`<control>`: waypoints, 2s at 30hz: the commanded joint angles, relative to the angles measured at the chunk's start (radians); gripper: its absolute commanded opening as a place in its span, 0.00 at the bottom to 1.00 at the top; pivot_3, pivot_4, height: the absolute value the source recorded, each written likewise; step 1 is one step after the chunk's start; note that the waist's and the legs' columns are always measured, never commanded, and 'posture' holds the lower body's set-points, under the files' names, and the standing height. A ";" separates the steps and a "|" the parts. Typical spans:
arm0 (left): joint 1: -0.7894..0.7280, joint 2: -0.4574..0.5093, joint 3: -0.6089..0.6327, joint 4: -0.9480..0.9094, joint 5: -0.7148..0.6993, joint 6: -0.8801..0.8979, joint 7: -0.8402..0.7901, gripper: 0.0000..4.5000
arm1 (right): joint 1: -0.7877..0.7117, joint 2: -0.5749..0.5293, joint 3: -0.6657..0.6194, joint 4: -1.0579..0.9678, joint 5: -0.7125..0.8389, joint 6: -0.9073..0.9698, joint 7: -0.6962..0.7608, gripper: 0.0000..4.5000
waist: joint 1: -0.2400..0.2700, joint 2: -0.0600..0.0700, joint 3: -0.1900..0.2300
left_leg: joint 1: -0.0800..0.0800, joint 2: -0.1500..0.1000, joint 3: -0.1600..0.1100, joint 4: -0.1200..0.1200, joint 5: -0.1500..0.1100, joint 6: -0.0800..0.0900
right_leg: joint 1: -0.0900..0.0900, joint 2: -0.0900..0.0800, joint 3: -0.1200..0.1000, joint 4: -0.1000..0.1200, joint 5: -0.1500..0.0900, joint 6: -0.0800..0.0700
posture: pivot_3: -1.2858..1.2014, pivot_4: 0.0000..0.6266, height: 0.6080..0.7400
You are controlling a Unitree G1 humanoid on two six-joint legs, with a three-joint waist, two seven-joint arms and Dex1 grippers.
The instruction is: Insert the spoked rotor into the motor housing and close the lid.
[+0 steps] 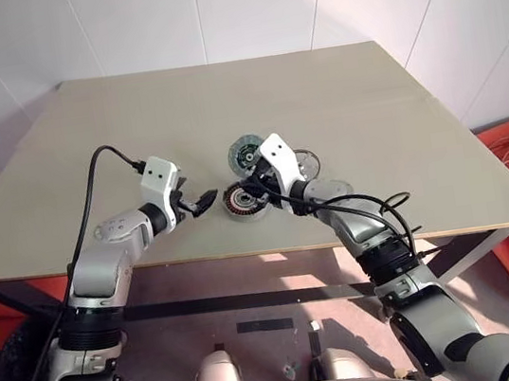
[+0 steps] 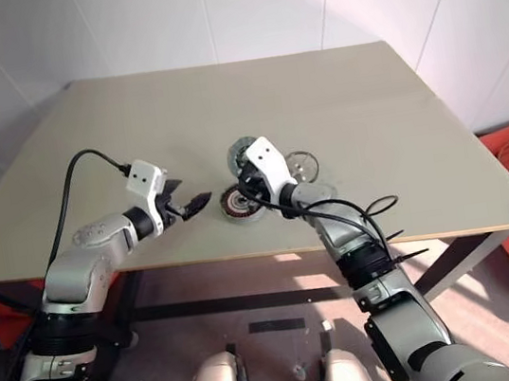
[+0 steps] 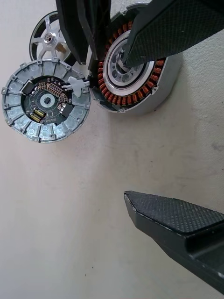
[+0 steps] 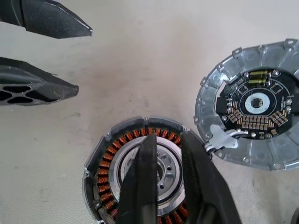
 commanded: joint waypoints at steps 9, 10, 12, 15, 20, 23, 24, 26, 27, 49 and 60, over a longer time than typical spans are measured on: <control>-0.032 -0.003 0.016 -0.003 0.004 -0.033 0.005 1.00 | -0.003 -0.002 0.005 -0.024 0.004 -0.003 0.007 0.01 | 0.000 0.000 0.000 | 0.000 0.000 0.000 0.000 0.000 0.000 | 0.000 0.000 0.000 0.000 0.000 0.000 | 0.52 0.00 1.00; -0.032 -0.002 0.016 -0.003 0.003 -0.033 0.005 1.00 | 0.001 0.000 0.007 -0.011 0.003 -0.004 0.007 0.01 | 0.000 0.000 0.000 | 0.000 0.000 0.000 0.000 0.000 0.000 | 0.000 0.000 0.000 0.000 0.000 0.000 | 0.52 0.00 1.00; -0.030 -0.001 0.017 -0.005 0.003 -0.032 0.006 1.00 | 0.006 0.003 0.012 0.007 -0.002 -0.012 0.006 0.01 | 0.000 0.000 0.000 | 0.000 0.000 0.000 0.000 0.000 0.000 | 0.000 0.000 0.000 0.000 0.000 0.000 | 0.52 0.00 1.00; -0.027 0.002 0.019 -0.009 0.002 -0.030 0.007 1.00 | 0.008 0.003 0.014 0.012 -0.001 -0.013 0.009 0.01 | 0.000 0.000 0.000 | 0.000 0.000 0.000 0.000 0.000 0.000 | 0.000 0.000 0.000 0.000 0.000 0.000 | 0.52 0.00 1.00; -0.024 0.004 0.021 -0.012 0.002 -0.028 0.009 1.00 | 0.012 0.002 0.020 0.017 -0.001 -0.015 0.015 0.01 | -0.001 0.000 0.000 | 0.000 0.000 0.000 0.000 0.000 0.000 | 0.000 0.000 0.000 0.000 0.000 0.000 | 0.52 0.00 1.00; -0.024 0.004 0.020 -0.012 0.002 -0.029 0.009 1.00 | 0.012 0.002 0.020 0.024 -0.001 -0.017 0.016 0.01 | 0.000 0.000 0.000 | 0.000 0.000 0.000 0.000 0.000 0.000 | 0.000 0.000 0.000 0.000 0.000 0.000 | 0.52 0.00 1.00; -0.024 0.004 0.020 -0.012 0.003 -0.030 0.009 1.00 | 0.011 0.002 0.021 0.029 -0.002 -0.019 0.015 0.01 | 0.000 0.000 0.000 | 0.000 0.000 0.000 0.000 0.000 0.000 | 0.000 0.000 0.000 0.000 0.000 0.000 | 0.52 0.00 1.00; -0.024 0.004 0.019 -0.011 0.003 -0.031 0.009 1.00 | 0.009 0.004 0.021 0.042 -0.005 -0.024 0.014 0.01 | 0.000 0.000 0.000 | 0.000 0.000 0.000 0.000 0.000 0.000 | 0.000 0.000 0.000 0.000 0.000 0.000 | 0.52 0.00 1.00; -0.025 0.004 0.020 -0.010 0.004 -0.032 0.009 1.00 | 0.005 0.006 0.022 0.056 -0.007 -0.030 0.013 0.01 | -0.001 0.000 0.000 | 0.000 0.000 0.000 0.000 0.000 0.000 | 0.000 0.000 0.000 0.000 0.000 0.000 | 0.52 0.00 1.00; -0.045 -0.008 0.018 0.006 0.011 -0.042 0.012 1.00 | -0.045 0.019 -0.002 0.195 -0.035 -0.128 -0.002 0.01 | -0.001 0.000 0.000 | 0.003 0.000 0.000 0.000 0.000 0.000 | 0.002 0.000 0.001 0.002 0.000 0.000 | 0.52 0.00 1.00; -0.047 -0.012 0.016 0.012 0.015 -0.049 0.009 1.00 | -0.060 0.046 0.006 0.146 -0.026 -0.082 0.007 0.01 | -0.002 0.000 0.000 | 0.002 0.000 0.000 -0.001 0.000 0.000 | 0.000 0.000 0.001 0.001 0.000 0.000 | 0.52 0.00 1.00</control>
